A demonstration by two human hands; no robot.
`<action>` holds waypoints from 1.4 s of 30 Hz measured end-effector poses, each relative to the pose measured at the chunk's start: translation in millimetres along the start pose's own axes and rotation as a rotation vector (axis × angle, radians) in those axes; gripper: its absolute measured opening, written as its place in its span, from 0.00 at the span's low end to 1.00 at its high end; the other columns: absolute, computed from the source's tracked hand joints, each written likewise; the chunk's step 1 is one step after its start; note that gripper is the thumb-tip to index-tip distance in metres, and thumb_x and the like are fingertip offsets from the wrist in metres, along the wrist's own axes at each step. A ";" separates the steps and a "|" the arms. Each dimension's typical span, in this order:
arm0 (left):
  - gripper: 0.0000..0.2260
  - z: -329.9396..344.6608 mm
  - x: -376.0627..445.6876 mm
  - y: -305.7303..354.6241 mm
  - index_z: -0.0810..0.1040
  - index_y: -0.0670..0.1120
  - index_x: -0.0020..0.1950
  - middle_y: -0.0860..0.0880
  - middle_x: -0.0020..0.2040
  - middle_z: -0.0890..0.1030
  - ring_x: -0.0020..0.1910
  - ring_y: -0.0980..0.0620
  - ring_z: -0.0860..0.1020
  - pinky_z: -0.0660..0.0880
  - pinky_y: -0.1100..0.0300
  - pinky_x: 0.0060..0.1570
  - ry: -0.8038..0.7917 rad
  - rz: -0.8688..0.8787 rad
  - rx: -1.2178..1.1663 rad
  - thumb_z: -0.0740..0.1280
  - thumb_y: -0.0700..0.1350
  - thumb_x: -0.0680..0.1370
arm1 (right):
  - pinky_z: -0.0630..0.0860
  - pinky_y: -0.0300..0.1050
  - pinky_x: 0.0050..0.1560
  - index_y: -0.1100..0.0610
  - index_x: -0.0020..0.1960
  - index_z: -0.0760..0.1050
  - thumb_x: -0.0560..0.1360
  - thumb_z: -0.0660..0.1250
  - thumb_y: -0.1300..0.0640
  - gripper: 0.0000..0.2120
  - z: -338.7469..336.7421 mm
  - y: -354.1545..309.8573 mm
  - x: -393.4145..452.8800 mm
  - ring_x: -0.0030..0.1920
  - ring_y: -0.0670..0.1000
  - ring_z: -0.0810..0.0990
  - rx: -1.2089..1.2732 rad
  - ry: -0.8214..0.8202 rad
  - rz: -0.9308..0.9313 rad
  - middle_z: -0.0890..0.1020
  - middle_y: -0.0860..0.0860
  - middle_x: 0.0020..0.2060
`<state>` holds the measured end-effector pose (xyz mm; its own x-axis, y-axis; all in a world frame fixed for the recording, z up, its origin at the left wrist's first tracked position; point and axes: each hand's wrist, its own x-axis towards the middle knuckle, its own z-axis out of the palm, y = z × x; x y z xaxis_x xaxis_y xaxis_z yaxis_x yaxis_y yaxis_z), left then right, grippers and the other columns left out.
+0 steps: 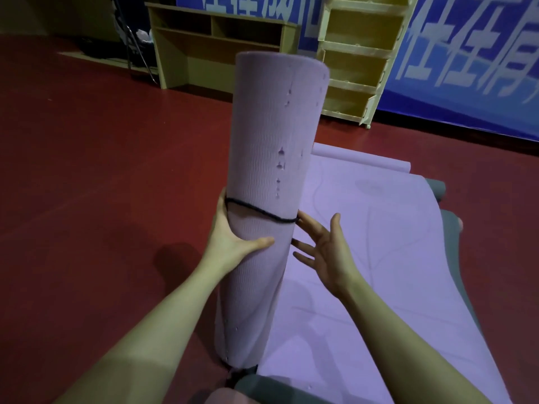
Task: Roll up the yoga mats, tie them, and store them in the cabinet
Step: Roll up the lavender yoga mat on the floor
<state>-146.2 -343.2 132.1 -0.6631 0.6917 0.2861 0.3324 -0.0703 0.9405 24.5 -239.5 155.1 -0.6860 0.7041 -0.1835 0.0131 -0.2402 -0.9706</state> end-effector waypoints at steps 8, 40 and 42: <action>0.55 -37.1 -10.5 105.1 0.48 0.65 0.75 0.51 0.62 0.66 0.61 0.53 0.70 0.69 0.58 0.58 0.146 0.125 0.372 0.80 0.59 0.57 | 0.68 0.54 0.65 0.41 0.73 0.64 0.79 0.39 0.35 0.28 34.0 -53.8 -34.6 0.63 0.52 0.77 -0.055 -0.107 -0.144 0.71 0.40 0.68; 0.54 -192.2 -73.5 -133.2 0.39 0.62 0.76 0.46 0.58 0.66 0.55 0.43 0.69 0.67 0.50 0.52 0.024 -0.407 1.237 0.68 0.73 0.60 | 0.58 0.63 0.69 0.43 0.76 0.58 0.78 0.47 0.40 0.27 208.6 168.6 61.4 0.71 0.56 0.66 -1.346 -0.174 -0.584 0.57 0.51 0.77; 0.53 -184.7 -66.7 -160.6 0.40 0.61 0.76 0.46 0.59 0.67 0.55 0.43 0.70 0.67 0.50 0.52 -0.013 -0.445 1.258 0.68 0.73 0.61 | 0.54 0.60 0.71 0.42 0.77 0.53 0.81 0.50 0.42 0.25 204.3 189.8 77.4 0.74 0.51 0.62 -1.381 -0.264 -0.494 0.52 0.48 0.78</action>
<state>-279.2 -510.8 -4.1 -0.8717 0.4900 -0.0074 0.4841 0.8633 0.1427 -174.7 -367.1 -11.5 -0.9331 0.3492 0.0857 0.3041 0.8936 -0.3301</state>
